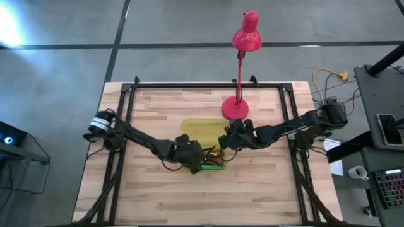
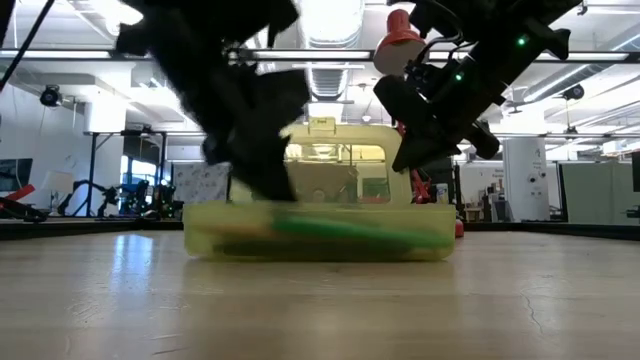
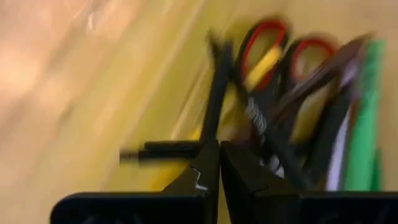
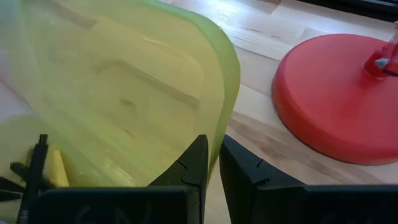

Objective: Pick & place school supplies into a supply box
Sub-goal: Adjust the pens inside the yellow supply box

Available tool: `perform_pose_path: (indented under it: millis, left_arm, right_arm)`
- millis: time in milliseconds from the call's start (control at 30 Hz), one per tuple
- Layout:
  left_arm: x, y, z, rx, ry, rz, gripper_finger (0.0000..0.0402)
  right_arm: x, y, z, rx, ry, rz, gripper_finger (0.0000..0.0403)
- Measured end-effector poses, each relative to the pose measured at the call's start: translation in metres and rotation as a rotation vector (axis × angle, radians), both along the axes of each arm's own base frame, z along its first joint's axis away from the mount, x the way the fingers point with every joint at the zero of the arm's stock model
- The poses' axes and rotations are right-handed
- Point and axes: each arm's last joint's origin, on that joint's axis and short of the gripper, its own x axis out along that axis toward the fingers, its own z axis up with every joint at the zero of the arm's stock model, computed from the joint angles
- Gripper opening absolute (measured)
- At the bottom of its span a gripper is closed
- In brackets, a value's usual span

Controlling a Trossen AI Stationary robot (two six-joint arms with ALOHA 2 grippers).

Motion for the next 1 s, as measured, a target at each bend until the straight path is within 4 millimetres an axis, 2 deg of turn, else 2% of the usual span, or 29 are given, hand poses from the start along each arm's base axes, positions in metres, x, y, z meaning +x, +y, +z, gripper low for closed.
perform_pose_path:
  millis: [133, 200, 300, 533, 600, 767, 900, 1000]
  left_arm:
    - [-0.014, -0.002, -0.016, -0.068, 0.074, 0.042, 0.0000]
    - [-0.017, -0.007, -0.012, -0.079, 0.072, 0.027, 0.0000]
    - [-0.014, -0.014, 0.008, -0.073, 0.005, 0.018, 0.0000]
    - [-0.003, -0.015, 0.045, -0.011, -0.080, 0.008, 0.0000]
    - [-0.001, -0.017, 0.051, -0.018, -0.087, -0.025, 0.0000]
    - [-0.002, -0.020, 0.041, -0.068, -0.050, -0.064, 0.0000]
    - [-0.002, -0.022, 0.034, -0.119, -0.087, -0.093, 0.0000]
    - [-0.004, -0.021, 0.019, -0.137, -0.097, -0.098, 0.0000]
  right_arm:
    - [-0.001, 0.000, -0.001, -0.001, 0.012, 0.001, 0.0028]
    - [-0.001, 0.000, -0.001, 0.001, 0.012, 0.000, 0.0028]
    - [-0.001, 0.000, -0.001, 0.002, 0.013, 0.000, 0.0028]
    - [-0.001, 0.000, -0.001, 0.002, 0.015, 0.000, 0.0028]
    - [-0.001, 0.000, -0.001, 0.001, 0.017, 0.001, 0.0028]
    - [-0.001, 0.000, -0.001, -0.001, 0.022, 0.002, 0.0028]
    - [-0.001, 0.000, -0.001, -0.009, 0.030, 0.012, 0.0028]
    - [-0.001, 0.001, -0.001, -0.012, 0.032, 0.017, 0.0028]
